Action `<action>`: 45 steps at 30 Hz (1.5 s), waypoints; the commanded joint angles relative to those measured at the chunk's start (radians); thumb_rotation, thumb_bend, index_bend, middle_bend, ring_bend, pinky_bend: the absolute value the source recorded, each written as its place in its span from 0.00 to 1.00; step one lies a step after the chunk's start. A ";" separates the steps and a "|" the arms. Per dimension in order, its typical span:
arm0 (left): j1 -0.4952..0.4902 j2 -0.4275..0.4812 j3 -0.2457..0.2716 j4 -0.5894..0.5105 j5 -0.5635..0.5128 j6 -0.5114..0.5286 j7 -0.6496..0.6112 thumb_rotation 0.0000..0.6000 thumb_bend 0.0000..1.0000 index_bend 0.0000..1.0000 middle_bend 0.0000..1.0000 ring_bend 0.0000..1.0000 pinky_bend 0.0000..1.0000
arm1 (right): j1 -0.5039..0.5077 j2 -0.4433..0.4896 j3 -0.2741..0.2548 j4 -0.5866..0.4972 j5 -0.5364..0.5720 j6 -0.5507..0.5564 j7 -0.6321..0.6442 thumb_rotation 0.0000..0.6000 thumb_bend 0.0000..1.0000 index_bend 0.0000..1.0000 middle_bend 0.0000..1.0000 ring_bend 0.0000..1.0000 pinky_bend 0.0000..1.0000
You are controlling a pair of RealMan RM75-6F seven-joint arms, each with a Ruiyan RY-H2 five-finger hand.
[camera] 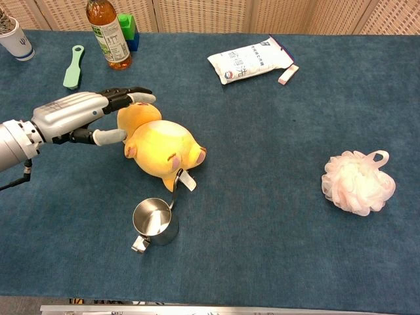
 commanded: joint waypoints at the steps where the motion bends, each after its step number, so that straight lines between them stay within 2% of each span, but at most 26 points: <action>1: -0.009 -0.012 0.002 -0.016 0.002 -0.001 0.022 0.00 0.00 0.05 0.00 0.00 0.00 | -0.002 0.001 0.000 0.001 -0.001 0.002 0.002 1.00 0.04 0.04 0.26 0.12 0.23; 11: -0.041 -0.079 -0.010 -0.023 -0.018 -0.031 0.101 0.00 0.00 0.05 0.00 0.00 0.00 | -0.014 0.006 -0.004 0.015 0.002 0.013 0.022 1.00 0.04 0.04 0.26 0.12 0.23; 21: -0.075 -0.180 -0.023 0.053 -0.046 -0.063 0.139 0.00 0.00 0.05 0.00 0.00 0.00 | -0.031 0.010 -0.008 0.031 0.010 0.023 0.041 1.00 0.04 0.04 0.26 0.12 0.23; 28: -0.088 -0.219 -0.002 0.106 -0.031 -0.066 0.158 0.00 0.00 0.05 0.00 0.00 0.00 | -0.040 0.011 -0.008 0.029 0.015 0.031 0.042 1.00 0.04 0.04 0.26 0.12 0.23; 37: -0.087 -0.215 0.023 0.117 -0.028 -0.059 0.185 0.00 0.00 0.05 0.00 0.00 0.00 | -0.040 0.010 -0.007 0.021 0.016 0.029 0.032 1.00 0.04 0.04 0.26 0.12 0.23; 45: -0.061 -0.137 0.056 0.067 -0.029 -0.026 0.193 0.00 0.00 0.05 0.00 0.00 0.00 | -0.035 0.004 -0.005 0.021 0.013 0.023 0.029 1.00 0.04 0.04 0.26 0.12 0.23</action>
